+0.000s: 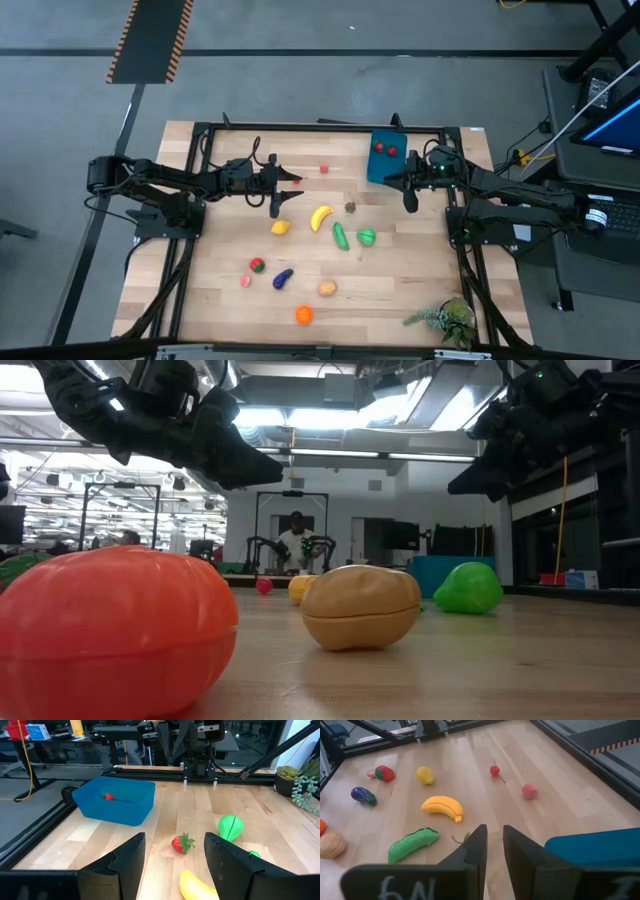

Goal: Pick and placing Produce into tupperware
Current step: Put the green pear into the blue bin

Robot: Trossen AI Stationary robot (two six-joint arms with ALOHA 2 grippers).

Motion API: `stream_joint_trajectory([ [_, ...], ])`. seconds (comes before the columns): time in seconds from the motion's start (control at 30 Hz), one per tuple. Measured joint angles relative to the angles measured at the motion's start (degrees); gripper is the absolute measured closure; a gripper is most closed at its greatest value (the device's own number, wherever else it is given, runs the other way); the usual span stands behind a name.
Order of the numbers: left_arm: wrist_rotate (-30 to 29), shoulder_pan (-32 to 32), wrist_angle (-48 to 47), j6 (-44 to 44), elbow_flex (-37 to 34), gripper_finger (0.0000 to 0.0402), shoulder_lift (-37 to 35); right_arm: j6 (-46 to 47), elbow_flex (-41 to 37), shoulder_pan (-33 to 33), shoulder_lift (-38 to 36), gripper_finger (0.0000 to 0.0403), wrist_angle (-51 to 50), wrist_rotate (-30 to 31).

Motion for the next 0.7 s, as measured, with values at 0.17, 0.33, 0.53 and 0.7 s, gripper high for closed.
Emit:
stream_joint_trajectory([
  [0.17, 0.0, 0.0, 0.0, 0.0, 0.0, 0.0205, 0.0, 0.1, 0.0, 0.0, 0.0, 0.0337, 1.2, 0.0],
  [0.33, 0.0, 0.0, 0.0, 0.0, 0.0, 0.0205, 0.0, 0.0, 0.0, 0.0, 0.0, 0.0299, 1.7, 0.0],
  [0.53, 0.0, 0.0, 0.0, 0.0, 0.0, 0.0205, 0.0, 0.0, 0.0, 0.0, 0.0, 0.0204, 1.6, -2.7],
  [0.7, 0.0, 0.0, 0.0, 0.3, 0.0, 0.0205, 0.0, 0.2, 0.0, 0.0, 0.0, 0.0122, 1.5, -8.9],
])
